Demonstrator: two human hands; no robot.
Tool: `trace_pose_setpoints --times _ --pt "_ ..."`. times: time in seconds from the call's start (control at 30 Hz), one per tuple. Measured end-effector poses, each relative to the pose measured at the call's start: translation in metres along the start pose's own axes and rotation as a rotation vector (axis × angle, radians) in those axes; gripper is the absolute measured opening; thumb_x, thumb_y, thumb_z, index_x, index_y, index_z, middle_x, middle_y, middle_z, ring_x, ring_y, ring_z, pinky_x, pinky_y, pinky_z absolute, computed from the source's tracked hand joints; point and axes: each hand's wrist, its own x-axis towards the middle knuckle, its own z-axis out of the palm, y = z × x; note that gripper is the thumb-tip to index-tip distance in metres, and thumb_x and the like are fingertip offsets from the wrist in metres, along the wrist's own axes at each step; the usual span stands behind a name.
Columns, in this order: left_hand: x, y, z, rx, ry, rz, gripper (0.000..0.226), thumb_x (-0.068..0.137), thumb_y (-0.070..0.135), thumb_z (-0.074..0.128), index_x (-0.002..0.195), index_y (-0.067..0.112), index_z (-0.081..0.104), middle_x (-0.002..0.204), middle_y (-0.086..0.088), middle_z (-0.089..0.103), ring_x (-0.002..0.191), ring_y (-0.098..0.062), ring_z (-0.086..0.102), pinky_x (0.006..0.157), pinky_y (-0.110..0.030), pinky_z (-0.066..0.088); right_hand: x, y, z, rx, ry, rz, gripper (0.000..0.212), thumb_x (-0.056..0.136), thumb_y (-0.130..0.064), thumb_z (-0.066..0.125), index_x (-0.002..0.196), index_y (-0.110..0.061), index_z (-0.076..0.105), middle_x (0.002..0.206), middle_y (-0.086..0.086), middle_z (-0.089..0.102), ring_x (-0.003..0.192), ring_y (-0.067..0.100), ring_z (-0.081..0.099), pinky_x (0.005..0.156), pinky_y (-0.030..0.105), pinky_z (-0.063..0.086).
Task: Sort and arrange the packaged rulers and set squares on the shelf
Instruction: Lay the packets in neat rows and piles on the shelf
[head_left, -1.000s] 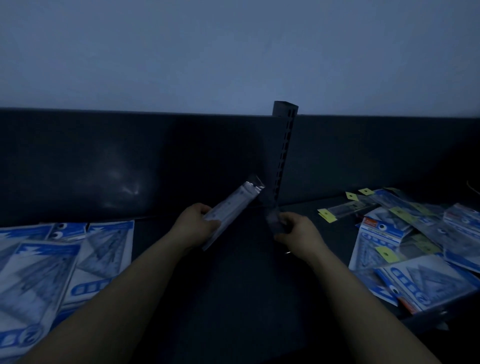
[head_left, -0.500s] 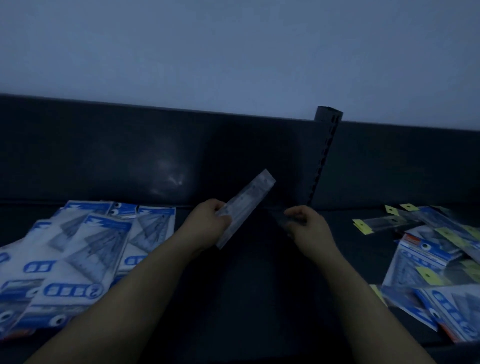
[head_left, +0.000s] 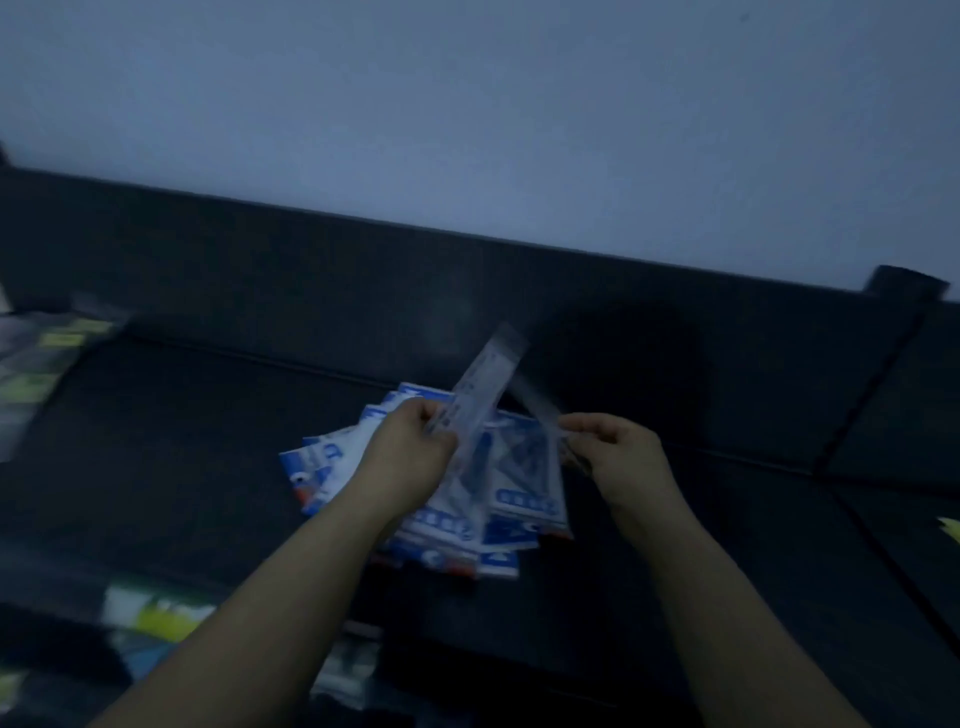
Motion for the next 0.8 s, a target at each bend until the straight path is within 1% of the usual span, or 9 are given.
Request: trace_pose_setpoints --times 0.1,0.2,0.27,0.37,0.43,0.57,0.63,0.73,0.8 --pt "-0.003 -0.018 -0.064 -0.028 0.053 -0.058 0.009 0.092 0.01 0.055 0.099 0.014 0.058 0.089 -0.003 0.066 0.063 -0.005 0.064 0.056 -0.023 0.053 -0.011 -0.012 0.064 -0.019 -0.057 -0.019 0.024 0.091 0.003 0.054 0.081 -0.015 0.067 0.086 0.009 0.068 0.078 0.018 0.062 0.08 0.032 0.055" --pt "-0.008 -0.036 -0.128 0.042 0.136 -0.04 0.013 0.091 0.007 0.054 0.101 0.014 0.057 0.089 -0.001 0.063 0.061 -0.001 0.06 0.047 -0.017 0.046 -0.022 -0.025 0.131 -0.051 -0.09 -0.062 0.021 0.093 0.001 0.05 0.092 -0.013 0.065 0.101 0.007 0.065 0.087 0.019 0.062 0.088 0.035 0.053" --pt "-0.011 -0.051 -0.169 0.119 0.174 -0.046 0.015 0.091 0.011 0.053 0.104 0.017 0.056 0.091 0.001 0.063 0.071 -0.006 0.058 0.053 -0.02 0.043 -0.031 -0.032 0.173 -0.077 -0.11 -0.077 0.021 0.095 -0.002 0.047 0.099 -0.013 0.065 0.106 0.003 0.06 0.082 0.021 0.062 0.083 0.037 0.055" --pt "-0.015 -0.075 -0.225 0.167 0.225 -0.085 0.015 0.092 0.016 0.052 0.107 0.018 0.053 0.089 0.009 0.057 0.075 -0.007 0.055 0.056 -0.021 0.039 -0.04 -0.037 0.235 -0.108 -0.154 -0.1 0.026 0.095 -0.004 0.043 0.105 -0.015 0.065 0.091 0.002 0.062 0.064 0.014 0.053 0.065 0.031 0.05" --pt "-0.018 -0.087 -0.257 0.175 0.269 -0.116 0.016 0.094 0.016 0.051 0.109 0.019 0.051 0.087 0.013 0.052 0.075 -0.004 0.052 0.055 -0.02 0.037 -0.046 -0.041 0.275 -0.083 -0.198 -0.082 0.024 0.095 -0.006 0.046 0.105 -0.014 0.066 0.093 0.005 0.063 0.074 0.016 0.056 0.072 0.035 0.05" --pt "-0.013 -0.107 -0.311 0.201 0.353 -0.16 0.018 0.094 0.015 0.051 0.112 0.017 0.052 0.093 0.005 0.057 0.072 -0.003 0.05 0.054 -0.021 0.036 -0.053 -0.052 0.345 -0.059 -0.319 -0.089 0.027 0.094 -0.008 0.051 0.116 -0.015 0.064 0.115 0.003 0.062 0.103 0.015 0.058 0.085 0.025 0.047" --pt "-0.007 -0.116 -0.333 0.219 0.398 -0.172 0.024 0.093 0.015 0.051 0.117 0.011 0.054 0.107 -0.002 0.06 0.076 -0.005 0.052 0.06 -0.024 0.038 -0.052 -0.058 0.374 -0.07 -0.369 -0.094 0.032 0.092 -0.006 0.051 0.122 -0.014 0.061 0.121 0.001 0.06 0.109 0.015 0.057 0.092 0.027 0.047" --pt "0.004 -0.129 -0.364 0.249 0.473 -0.208 0.037 0.094 0.017 0.052 0.13 0.007 0.05 0.129 -0.006 0.055 0.098 -0.015 0.054 0.081 -0.024 0.037 -0.044 -0.064 0.417 -0.074 -0.407 -0.146 0.037 0.092 -0.003 0.051 0.127 -0.009 0.058 0.126 0.005 0.058 0.108 0.012 0.054 0.088 0.023 0.043" --pt "0.012 -0.134 -0.383 0.269 0.512 -0.212 0.039 0.095 0.017 0.052 0.133 0.008 0.049 0.132 -0.007 0.054 0.102 -0.016 0.052 0.083 -0.023 0.036 -0.038 -0.068 0.443 -0.067 -0.425 -0.162 0.038 0.093 -0.002 0.05 0.13 -0.008 0.055 0.13 0.005 0.056 0.108 0.01 0.05 0.088 0.022 0.04"
